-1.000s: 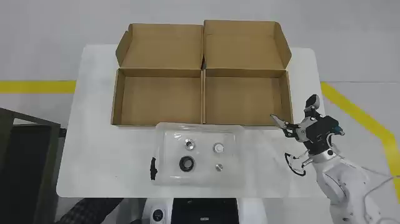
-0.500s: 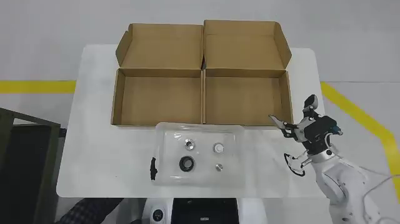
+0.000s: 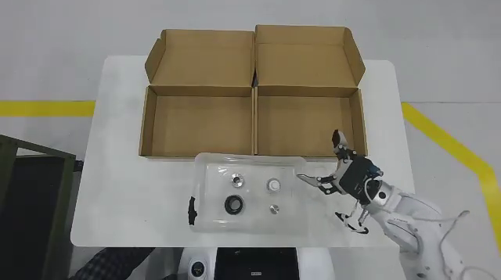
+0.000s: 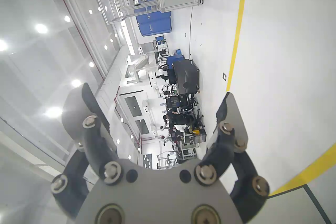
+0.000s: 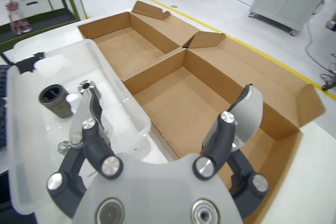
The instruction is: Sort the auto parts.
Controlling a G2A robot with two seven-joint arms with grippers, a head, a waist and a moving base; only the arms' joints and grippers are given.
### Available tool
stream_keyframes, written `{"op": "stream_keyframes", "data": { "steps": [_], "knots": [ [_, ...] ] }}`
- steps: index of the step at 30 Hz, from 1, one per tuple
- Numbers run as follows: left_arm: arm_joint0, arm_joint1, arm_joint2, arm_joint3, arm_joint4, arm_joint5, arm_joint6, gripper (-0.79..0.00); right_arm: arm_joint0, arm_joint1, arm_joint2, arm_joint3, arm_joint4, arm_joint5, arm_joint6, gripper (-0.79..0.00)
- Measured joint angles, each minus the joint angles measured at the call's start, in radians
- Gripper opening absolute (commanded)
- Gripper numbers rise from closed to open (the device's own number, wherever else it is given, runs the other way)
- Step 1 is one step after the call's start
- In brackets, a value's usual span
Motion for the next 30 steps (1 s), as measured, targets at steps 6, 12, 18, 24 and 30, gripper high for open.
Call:
{"op": "stream_keyframes", "data": {
  "steps": [6, 12, 18, 24, 30],
  "knots": [
    [0.0, 0.0, 0.0, 0.0, 0.0, 0.0, 0.0, 0.0, 0.01, 0.007, -0.045, -0.057, -0.031, -0.056, 0.108, 0.0],
    [0.0, 0.0, 0.0, 0.0, 0.0, 0.0, 0.0, 0.0, 0.021, 0.012, -0.131, -0.096, -0.106, -0.096, 0.231, 0.0],
    [0.0, 0.0, 0.0, 0.0, 0.0, 0.0, 0.0, 0.0, 0.059, 0.013, -0.203, -0.091, -0.118, -0.106, 0.332, 0.0],
    [0.0, 0.0, 0.0, 0.0, 0.0, 0.0, 0.0, 0.0, 0.087, 0.015, -0.248, -0.086, -0.122, -0.097, 0.401, 0.0],
    [0.0, 0.0, 0.0, 0.0, 0.0, 0.0, 0.0, 0.0, 0.099, 0.018, -0.273, -0.086, -0.132, -0.081, 0.449, 0.0]
  ]
}}
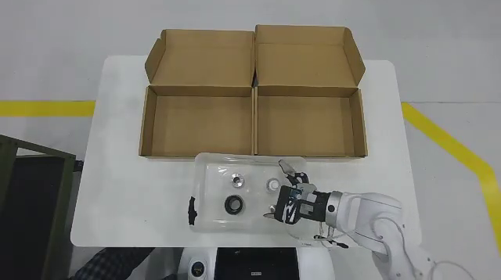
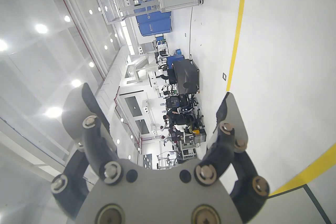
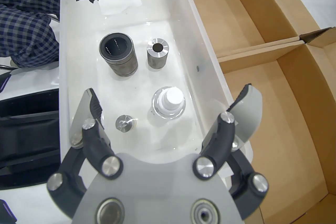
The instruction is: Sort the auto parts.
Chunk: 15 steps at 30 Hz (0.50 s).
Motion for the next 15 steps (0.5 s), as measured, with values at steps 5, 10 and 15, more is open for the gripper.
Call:
{"op": "stream_keyframes", "data": {
  "steps": [5, 10, 15],
  "knots": [
    [0.0, 0.0, 0.0, 0.0, 0.0, 0.0, 0.0, 0.0, 0.009, 0.002, -0.021, 0.009, -0.013, 0.014, 0.033, -0.126],
    [0.0, 0.0, 0.0, 0.0, 0.0, 0.0, 0.0, 0.0, 0.023, 0.004, -0.041, 0.027, -0.011, 0.024, 0.058, -0.169],
    [0.0, 0.0, 0.0, 0.0, 0.0, 0.0, 0.0, 0.0, 0.042, 0.004, -0.064, 0.04, -0.012, 0.037, 0.088, -0.265]
  ]
}}
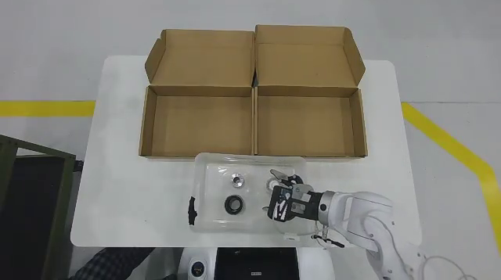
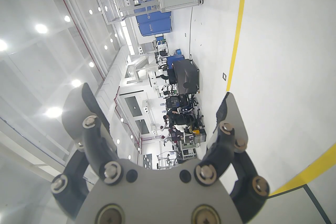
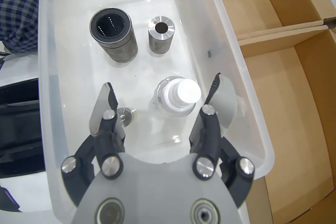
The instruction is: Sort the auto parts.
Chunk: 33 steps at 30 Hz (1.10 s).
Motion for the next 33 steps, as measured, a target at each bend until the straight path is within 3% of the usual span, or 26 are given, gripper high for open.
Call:
{"op": "stream_keyframes", "data": {
  "steps": [3, 8, 12, 20, 33],
  "knots": [
    [0.0, 0.0, 0.0, 0.0, 0.0, 0.0, 0.0, 0.0, 0.01, 0.0, -0.013, 0.005, 0.0, 0.008, 0.014, -0.4],
    [0.0, 0.0, 0.0, 0.0, 0.0, 0.0, 0.0, 0.0, 0.026, 0.001, -0.027, 0.015, 0.008, 0.012, 0.025, -0.523],
    [0.0, 0.0, 0.0, 0.0, 0.0, 0.0, 0.0, 0.0, 0.032, 0.003, -0.033, 0.016, 0.008, 0.02, 0.031, -0.785],
    [0.0, 0.0, 0.0, 0.0, 0.0, 0.0, 0.0, 0.0, 0.029, 0.011, -0.016, 0.01, 0.058, -0.01, -0.023, -0.785],
    [0.0, 0.0, 0.0, 0.0, 0.0, 0.0, 0.0, 0.0, 0.051, 0.021, 0.047, 0.091, 0.314, -0.088, -0.266, -0.785]
  ]
}}
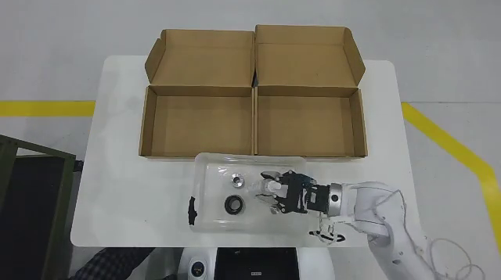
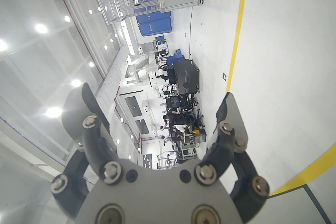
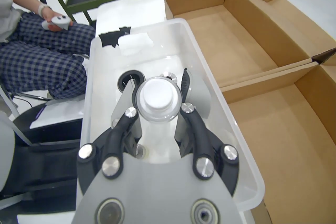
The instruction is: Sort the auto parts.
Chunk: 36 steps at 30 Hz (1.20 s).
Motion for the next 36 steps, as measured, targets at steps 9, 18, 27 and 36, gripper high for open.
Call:
{"op": "stream_keyframes", "data": {
  "steps": [9, 18, 27, 36],
  "knots": [
    [0.0, 0.0, 0.0, 0.0, 0.0, 0.0, 0.0, 0.0, 0.025, 0.006, 0.04, 0.065, 0.243, -0.037, -0.085, -0.785],
    [0.0, 0.0, 0.0, 0.0, 0.0, 0.0, 0.0, 0.0, 0.039, 0.008, 0.087, 0.111, 0.448, 0.031, -0.127, -0.785],
    [0.0, 0.0, 0.0, 0.0, 0.0, 0.0, 0.0, 0.0, 0.058, 0.01, 0.118, 0.161, 0.621, 0.084, -0.126, -0.785],
    [0.0, 0.0, 0.0, 0.0, 0.0, 0.0, 0.0, 0.0, 0.059, 0.012, 0.138, 0.175, 0.697, 0.097, -0.106, -0.785]
  ]
}}
